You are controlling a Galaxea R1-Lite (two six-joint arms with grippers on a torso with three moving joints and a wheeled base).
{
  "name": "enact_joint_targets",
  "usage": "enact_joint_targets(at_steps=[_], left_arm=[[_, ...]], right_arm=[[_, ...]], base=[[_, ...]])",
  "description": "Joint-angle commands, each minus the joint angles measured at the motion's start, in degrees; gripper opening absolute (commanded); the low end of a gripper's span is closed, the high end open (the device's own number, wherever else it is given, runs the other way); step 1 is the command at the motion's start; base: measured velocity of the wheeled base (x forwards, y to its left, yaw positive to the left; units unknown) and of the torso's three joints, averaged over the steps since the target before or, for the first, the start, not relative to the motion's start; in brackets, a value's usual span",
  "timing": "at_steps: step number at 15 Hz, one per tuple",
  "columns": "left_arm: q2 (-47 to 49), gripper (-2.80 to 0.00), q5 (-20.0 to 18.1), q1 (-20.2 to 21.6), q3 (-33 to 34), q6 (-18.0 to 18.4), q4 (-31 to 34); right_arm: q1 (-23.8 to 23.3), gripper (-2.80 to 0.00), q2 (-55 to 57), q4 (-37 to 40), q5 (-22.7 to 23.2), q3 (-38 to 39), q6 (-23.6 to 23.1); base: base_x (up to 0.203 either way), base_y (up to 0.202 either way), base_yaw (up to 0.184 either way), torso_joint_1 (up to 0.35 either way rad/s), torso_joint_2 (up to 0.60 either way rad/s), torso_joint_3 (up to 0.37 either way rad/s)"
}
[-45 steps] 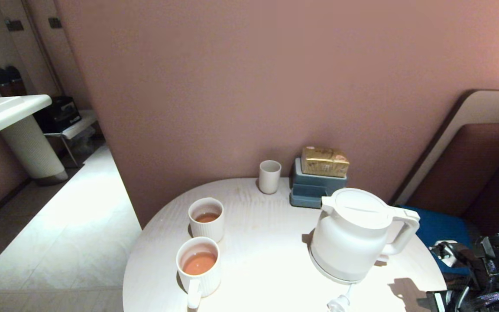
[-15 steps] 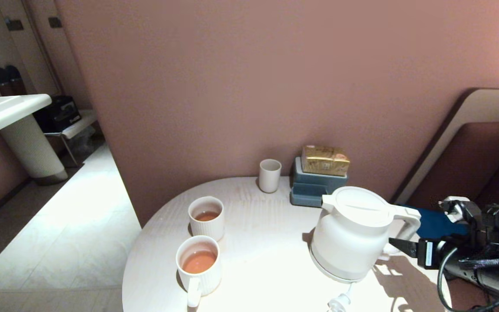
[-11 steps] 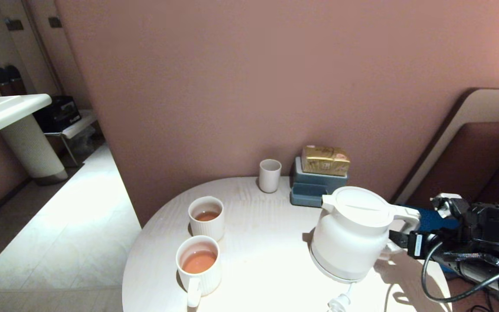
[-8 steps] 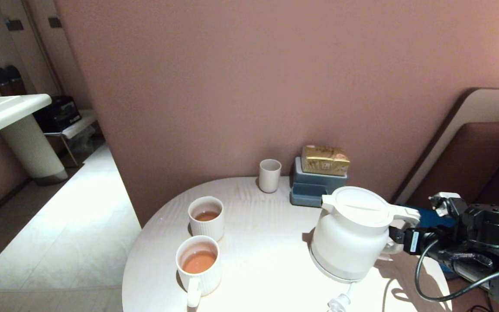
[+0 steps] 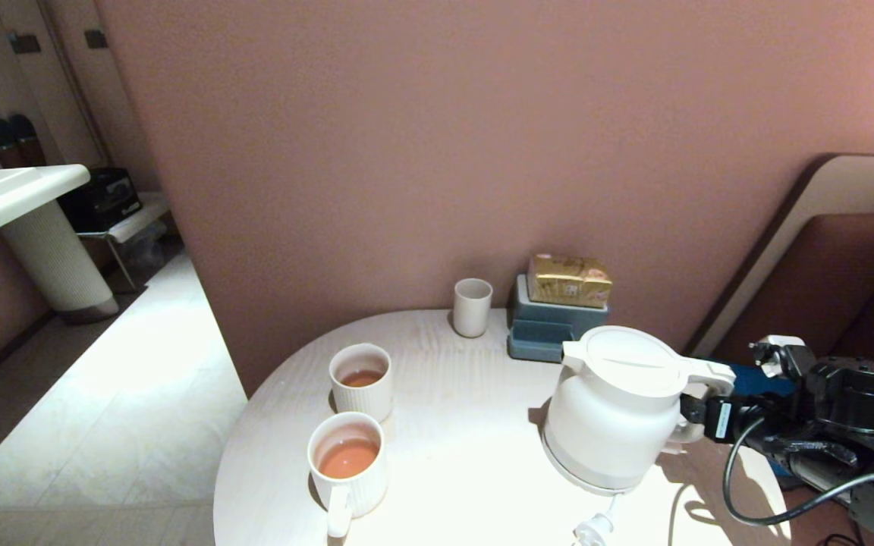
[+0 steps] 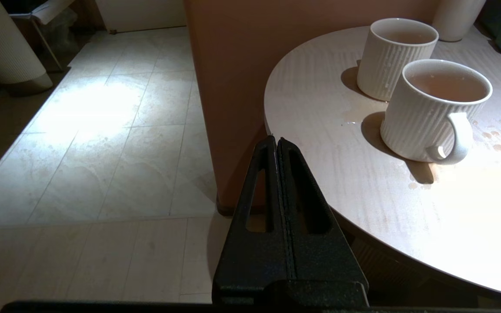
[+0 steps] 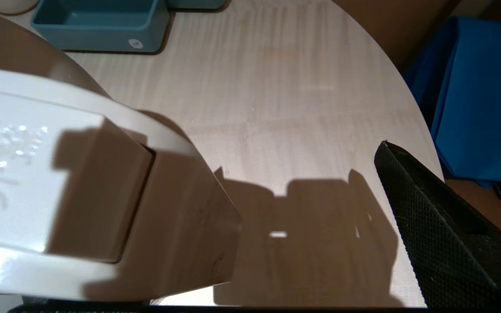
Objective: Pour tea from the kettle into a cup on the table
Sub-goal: Pick up the kettle
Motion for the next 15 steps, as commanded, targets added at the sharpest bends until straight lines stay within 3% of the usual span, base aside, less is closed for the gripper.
enact_joint_targets(at_steps=[1, 2, 3, 4, 15], left_arm=[[0.07, -2.80, 0.04, 0.01, 0.00, 0.01, -0.05], [0.07, -2.80, 0.04, 0.01, 0.00, 0.02, 0.02], [0.07, -2.80, 0.04, 0.01, 0.00, 0.01, 0.00], [0.07, -2.80, 0.04, 0.01, 0.00, -0.04, 0.02], [0.07, -2.80, 0.04, 0.01, 0.00, -0.06, 0.02]], right_arm=[[-0.05, 0.00, -0.22, -0.76, 0.13, -0.03, 0.04], [-0.05, -2.80, -0.27, -0.92, 0.07, -0.03, 0.04], [0.02, -1.09, -0.31, -1.01, 0.07, -0.03, 0.04], [-0.05, 0.00, -0.39, -1.01, 0.07, -0.03, 0.04], [0.03, 0.00, -4.00, -1.01, -0.28, -1.08, 0.30]], base=[[0.000, 0.000, 0.000, 0.000, 0.00, 0.000], [0.000, 0.000, 0.000, 0.000, 0.00, 0.000], [0.000, 0.000, 0.000, 0.000, 0.00, 0.000], [0.000, 0.000, 0.000, 0.000, 0.00, 0.000], [0.000, 0.000, 0.000, 0.000, 0.00, 0.000]])
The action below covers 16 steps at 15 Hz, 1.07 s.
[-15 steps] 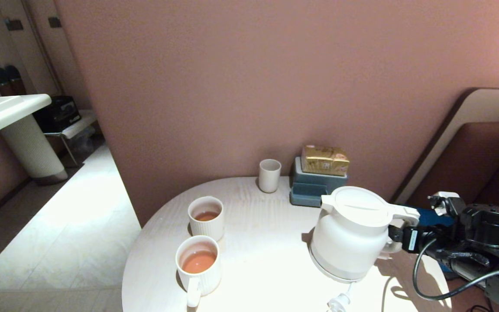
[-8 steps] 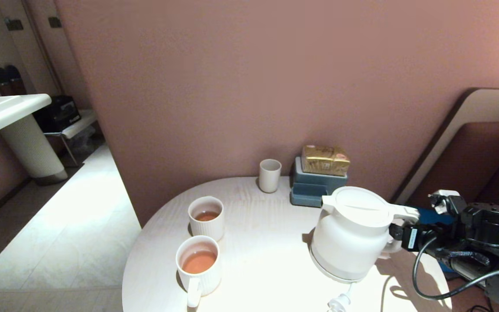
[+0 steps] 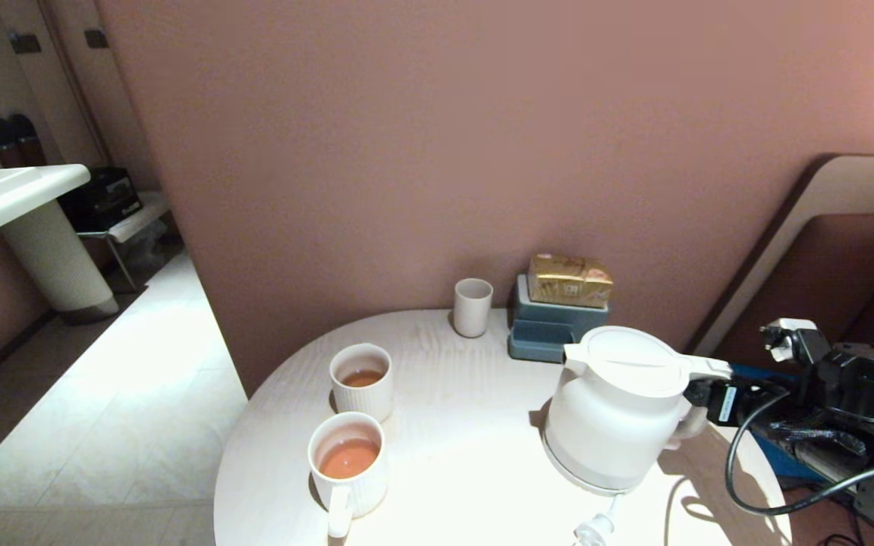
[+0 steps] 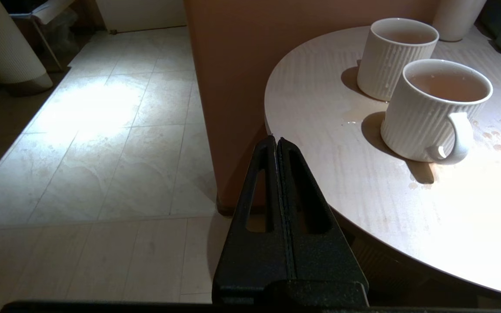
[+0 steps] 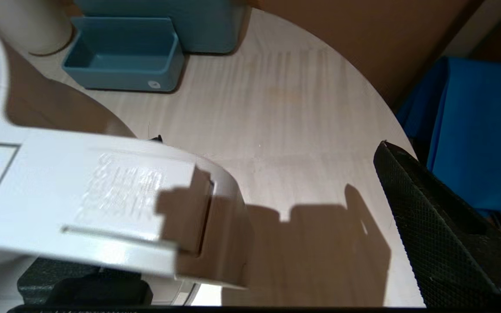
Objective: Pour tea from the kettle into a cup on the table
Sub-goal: Pick up the kettle
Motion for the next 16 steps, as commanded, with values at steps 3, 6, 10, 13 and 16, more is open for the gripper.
enact_joint_targets(at_steps=[3, 6, 10, 13, 16], left_arm=[[0.07, -2.80, 0.00, 0.01, 0.00, 0.03, 0.02], [0.07, -2.80, 0.00, 0.01, 0.00, -0.03, 0.02], [0.07, -2.80, 0.00, 0.01, 0.00, 0.00, 0.02], [0.07, -2.80, 0.00, 0.01, 0.00, 0.06, 0.02], [0.07, -2.80, 0.00, 0.01, 0.00, 0.06, 0.02]], right_arm=[[-0.04, -2.80, -0.94, -1.18, -0.38, 0.67, -0.03], [0.05, -0.96, -0.86, -1.19, -0.24, 0.79, -0.16], [0.66, 0.00, -0.94, -1.20, -0.24, 1.31, -0.58], [1.63, 0.00, -1.03, -1.20, -0.33, 1.04, -0.60], [1.89, 0.00, -0.77, -1.12, -0.84, 0.95, -0.60]], base=[[0.000, 0.000, 0.000, 0.000, 0.00, 0.000], [0.000, 0.000, 0.000, 0.000, 0.00, 0.000], [0.000, 0.000, 0.000, 0.000, 0.00, 0.000], [0.000, 0.000, 0.000, 0.000, 0.00, 0.000], [0.000, 0.000, 0.000, 0.000, 0.00, 0.000]])
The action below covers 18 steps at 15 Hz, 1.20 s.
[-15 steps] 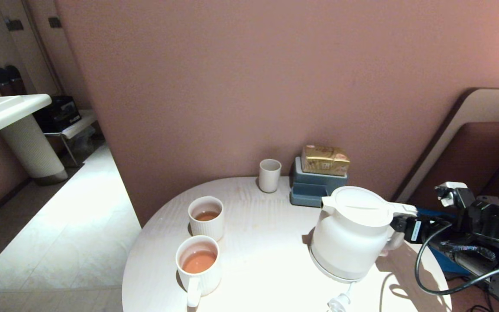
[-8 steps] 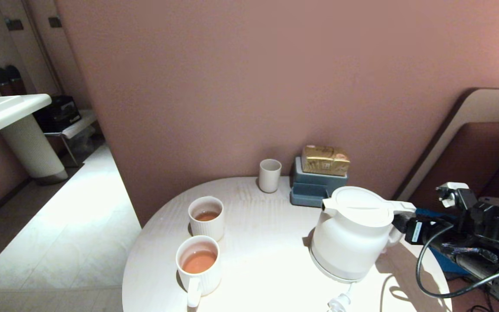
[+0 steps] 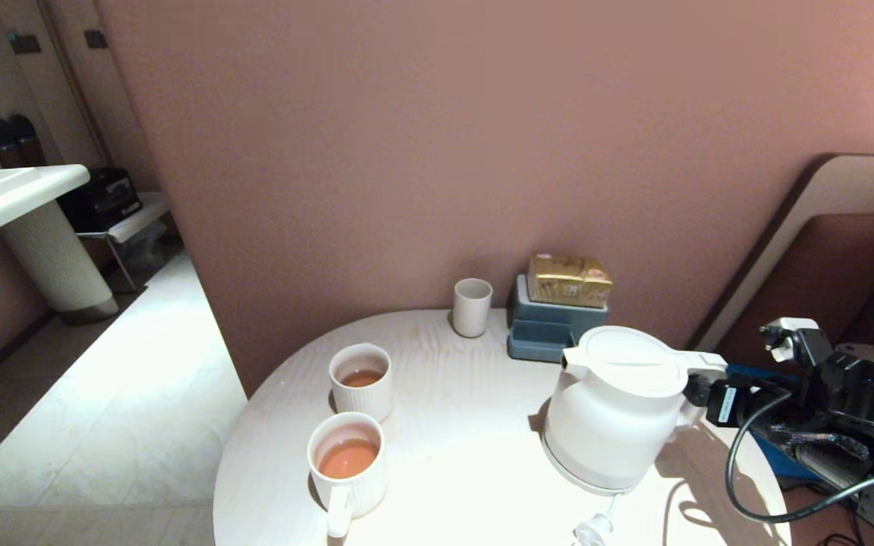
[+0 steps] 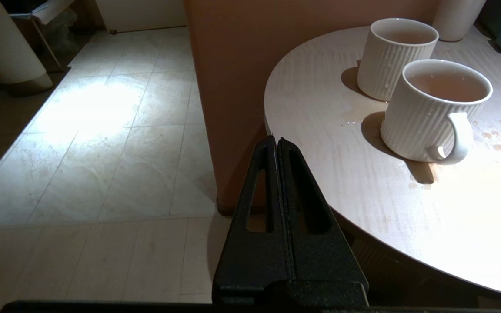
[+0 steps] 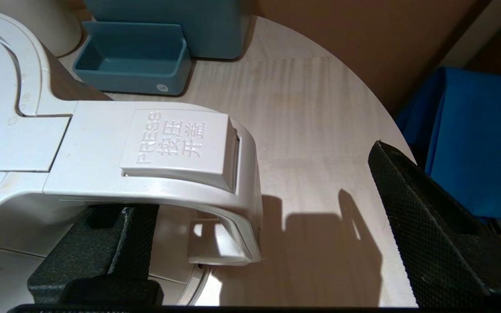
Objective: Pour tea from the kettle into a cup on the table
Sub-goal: Pick up the kettle
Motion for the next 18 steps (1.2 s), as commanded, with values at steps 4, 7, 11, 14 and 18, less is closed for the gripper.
enact_joint_targets(at_steps=[4, 7, 11, 14, 18], left_arm=[[0.07, -2.80, 0.01, 0.01, 0.00, 0.00, 0.02], [0.07, -2.80, 0.01, 0.01, 0.00, -0.06, 0.02], [0.07, -2.80, 0.01, 0.01, 0.00, -0.08, -0.05], [0.07, -2.80, 0.01, 0.01, 0.00, -0.08, 0.02], [0.07, -2.80, 0.01, 0.01, 0.00, -0.09, 0.02]], right_arm=[[0.07, -2.80, 1.24, -0.44, -1.07, -0.42, 0.08], [0.07, -2.80, 1.44, -0.75, -1.13, -1.15, -0.01], [0.07, -2.80, 1.53, -0.49, -1.04, -3.34, -0.10], [0.33, -2.80, 1.61, -0.40, -0.87, -3.25, -0.10], [1.77, -2.80, 0.87, -0.44, -0.96, -3.43, -0.10]], base=[[0.000, 0.000, 0.000, 0.000, 0.00, 0.000], [0.000, 0.000, 0.000, 0.000, 0.00, 0.000], [0.000, 0.000, 0.000, 0.000, 0.00, 0.000], [0.000, 0.000, 0.000, 0.000, 0.00, 0.000], [0.000, 0.000, 0.000, 0.000, 0.00, 0.000]])
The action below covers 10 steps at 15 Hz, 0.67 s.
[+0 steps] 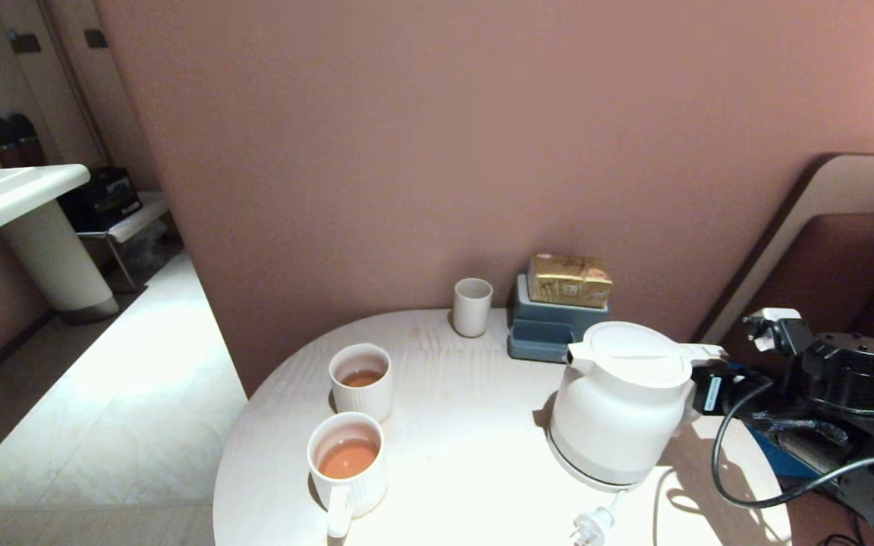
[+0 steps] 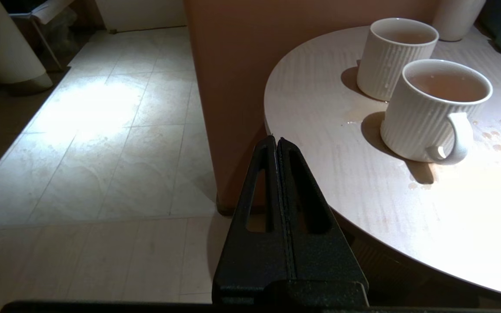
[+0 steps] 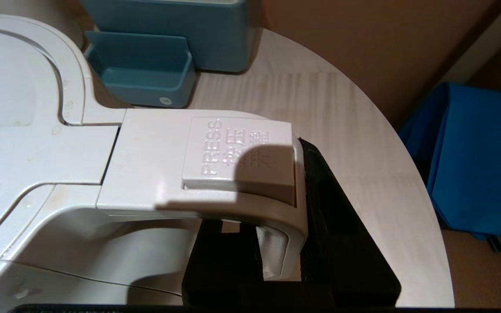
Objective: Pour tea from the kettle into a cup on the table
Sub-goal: Pick up the kettle
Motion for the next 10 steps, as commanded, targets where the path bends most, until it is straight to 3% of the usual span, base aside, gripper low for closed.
enact_joint_targets(at_steps=[1, 4, 8, 10], left_arm=[[0.07, -2.80, 0.01, 0.01, 0.00, -0.01, 0.00], [0.07, -2.80, 0.01, 0.01, 0.00, 0.06, -0.08], [0.07, -2.80, 0.01, 0.01, 0.00, -0.03, -0.08], [0.07, -2.80, 0.01, 0.01, 0.00, 0.04, 0.00]], right_arm=[[0.52, -2.80, -1.12, -0.43, 0.06, -0.35, 0.18], [0.56, -2.80, -4.80, 4.11, -1.19, -4.85, 0.81], [0.61, -2.80, -11.60, 21.17, -1.78, -15.02, 5.52], [2.21, -2.80, -13.02, 25.33, -2.32, -18.50, 5.66]], base=[[0.000, 0.000, 0.000, 0.000, 0.00, 0.000], [0.000, 0.000, 0.000, 0.000, 0.00, 0.000], [0.000, 0.000, 0.000, 0.000, 0.00, 0.000], [0.000, 0.000, 0.000, 0.000, 0.00, 0.000]])
